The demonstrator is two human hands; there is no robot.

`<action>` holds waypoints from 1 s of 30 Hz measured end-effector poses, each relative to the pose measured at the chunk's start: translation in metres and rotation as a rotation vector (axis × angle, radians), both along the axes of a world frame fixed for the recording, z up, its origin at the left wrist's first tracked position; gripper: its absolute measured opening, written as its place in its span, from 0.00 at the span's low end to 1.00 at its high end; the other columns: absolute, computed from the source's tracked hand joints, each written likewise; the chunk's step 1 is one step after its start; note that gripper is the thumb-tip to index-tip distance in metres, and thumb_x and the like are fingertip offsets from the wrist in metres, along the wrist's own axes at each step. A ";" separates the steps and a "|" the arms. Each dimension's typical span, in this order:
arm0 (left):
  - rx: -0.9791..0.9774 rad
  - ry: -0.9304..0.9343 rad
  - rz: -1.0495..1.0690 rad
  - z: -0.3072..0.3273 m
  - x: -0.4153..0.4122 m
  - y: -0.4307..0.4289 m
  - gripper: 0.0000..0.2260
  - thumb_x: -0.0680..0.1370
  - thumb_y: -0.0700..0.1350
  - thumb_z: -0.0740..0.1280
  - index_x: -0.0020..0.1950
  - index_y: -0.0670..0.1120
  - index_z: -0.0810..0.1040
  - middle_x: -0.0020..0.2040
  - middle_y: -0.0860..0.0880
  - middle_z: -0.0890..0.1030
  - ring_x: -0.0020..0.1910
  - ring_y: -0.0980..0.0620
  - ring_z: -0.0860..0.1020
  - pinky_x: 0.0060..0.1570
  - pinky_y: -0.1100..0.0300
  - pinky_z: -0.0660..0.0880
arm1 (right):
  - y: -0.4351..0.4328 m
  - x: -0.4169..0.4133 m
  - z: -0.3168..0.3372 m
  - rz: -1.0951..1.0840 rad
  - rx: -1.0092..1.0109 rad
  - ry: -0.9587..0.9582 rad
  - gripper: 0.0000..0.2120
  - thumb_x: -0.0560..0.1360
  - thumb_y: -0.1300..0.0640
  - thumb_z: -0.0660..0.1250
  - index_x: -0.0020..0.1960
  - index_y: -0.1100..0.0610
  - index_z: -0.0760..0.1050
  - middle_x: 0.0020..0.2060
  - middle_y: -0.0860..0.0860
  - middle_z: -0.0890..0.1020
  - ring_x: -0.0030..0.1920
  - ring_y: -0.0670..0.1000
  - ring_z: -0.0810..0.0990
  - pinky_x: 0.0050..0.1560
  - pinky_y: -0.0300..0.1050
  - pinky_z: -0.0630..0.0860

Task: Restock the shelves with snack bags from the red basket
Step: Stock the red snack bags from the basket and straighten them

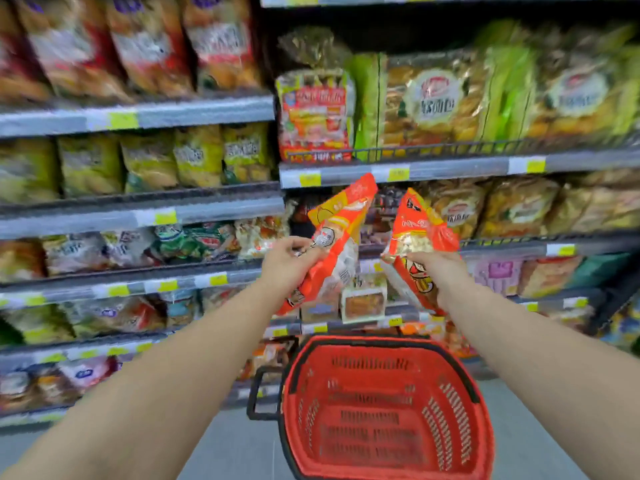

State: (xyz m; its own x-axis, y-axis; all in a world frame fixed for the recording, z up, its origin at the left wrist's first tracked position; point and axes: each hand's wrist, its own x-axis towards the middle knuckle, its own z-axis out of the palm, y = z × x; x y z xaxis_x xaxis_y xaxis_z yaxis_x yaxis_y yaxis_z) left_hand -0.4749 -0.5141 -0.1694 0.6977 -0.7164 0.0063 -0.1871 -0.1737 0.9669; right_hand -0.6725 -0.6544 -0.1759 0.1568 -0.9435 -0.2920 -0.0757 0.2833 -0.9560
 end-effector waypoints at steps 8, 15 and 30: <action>-0.227 -0.200 0.194 0.143 0.074 0.082 0.11 0.69 0.50 0.75 0.49 0.50 0.79 0.40 0.54 0.80 0.35 0.60 0.78 0.31 0.71 0.72 | 0.073 0.088 0.147 0.097 -0.320 -0.070 0.25 0.65 0.54 0.76 0.59 0.57 0.75 0.57 0.56 0.79 0.56 0.58 0.77 0.57 0.54 0.74; -0.404 -0.292 0.290 0.230 0.169 0.156 0.12 0.67 0.51 0.76 0.47 0.53 0.79 0.49 0.48 0.82 0.48 0.50 0.81 0.51 0.52 0.79 | 0.134 0.176 0.224 0.065 -0.511 -0.196 0.12 0.66 0.57 0.76 0.41 0.52 0.72 0.37 0.48 0.78 0.32 0.43 0.76 0.32 0.40 0.74; -0.420 -0.449 0.492 0.319 0.337 0.242 0.16 0.65 0.61 0.72 0.48 0.55 0.78 0.45 0.50 0.82 0.41 0.49 0.81 0.41 0.52 0.79 | 0.188 0.333 0.335 0.019 -1.023 0.262 0.22 0.65 0.42 0.74 0.54 0.45 0.70 0.46 0.47 0.74 0.45 0.52 0.73 0.43 0.47 0.72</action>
State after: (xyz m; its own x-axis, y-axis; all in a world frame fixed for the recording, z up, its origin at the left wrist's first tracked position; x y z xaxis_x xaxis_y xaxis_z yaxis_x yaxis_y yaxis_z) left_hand -0.1375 -0.2721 0.1493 0.8005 -0.2009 0.5646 -0.5719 0.0253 0.8199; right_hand -0.3400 -0.4661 0.1586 0.2211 -0.7574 0.6144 -0.3101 -0.6519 -0.6920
